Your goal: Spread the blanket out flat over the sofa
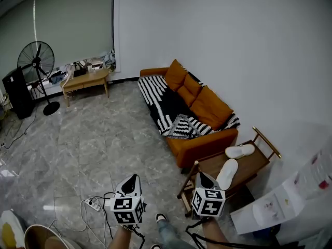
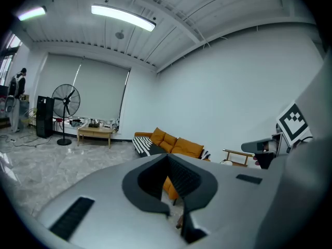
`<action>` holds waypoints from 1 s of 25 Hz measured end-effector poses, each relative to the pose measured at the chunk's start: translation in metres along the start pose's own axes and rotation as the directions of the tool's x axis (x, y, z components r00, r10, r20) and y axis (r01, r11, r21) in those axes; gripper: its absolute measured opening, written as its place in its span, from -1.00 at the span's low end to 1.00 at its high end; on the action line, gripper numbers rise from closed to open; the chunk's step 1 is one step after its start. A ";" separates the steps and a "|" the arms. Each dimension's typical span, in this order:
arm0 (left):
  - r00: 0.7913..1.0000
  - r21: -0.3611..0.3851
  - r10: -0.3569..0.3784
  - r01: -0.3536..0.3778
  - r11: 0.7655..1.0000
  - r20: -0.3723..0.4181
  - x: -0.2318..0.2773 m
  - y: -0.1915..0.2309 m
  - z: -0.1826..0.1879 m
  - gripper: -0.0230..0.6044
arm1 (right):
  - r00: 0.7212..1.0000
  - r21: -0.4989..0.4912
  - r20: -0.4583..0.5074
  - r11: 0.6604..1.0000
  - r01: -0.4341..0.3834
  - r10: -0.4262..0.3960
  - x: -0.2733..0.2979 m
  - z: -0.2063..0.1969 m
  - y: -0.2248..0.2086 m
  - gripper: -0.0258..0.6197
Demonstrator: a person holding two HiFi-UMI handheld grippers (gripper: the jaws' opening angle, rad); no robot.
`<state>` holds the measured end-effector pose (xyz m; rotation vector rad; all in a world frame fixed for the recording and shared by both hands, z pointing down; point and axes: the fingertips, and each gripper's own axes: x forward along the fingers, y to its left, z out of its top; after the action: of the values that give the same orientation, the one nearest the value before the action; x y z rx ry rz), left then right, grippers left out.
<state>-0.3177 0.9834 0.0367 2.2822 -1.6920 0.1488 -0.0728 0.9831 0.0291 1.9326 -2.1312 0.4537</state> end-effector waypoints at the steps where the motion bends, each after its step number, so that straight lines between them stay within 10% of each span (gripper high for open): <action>1: 1.000 -0.003 0.008 -0.008 1.000 0.003 0.007 0.003 0.002 -0.92 | 1.000 -0.004 0.001 1.000 -0.006 0.006 0.007 0.003 -0.001 -0.91; 25: 0.994 0.065 0.104 -0.105 0.992 0.021 0.183 0.034 0.099 -0.92 | 1.000 0.082 0.014 0.997 -0.015 0.014 0.193 0.087 -0.080 -0.91</action>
<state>-0.3038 0.7768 -0.0043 2.2481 -1.8426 0.2106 -0.0105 0.7652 0.0256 1.9701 -2.1680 0.5409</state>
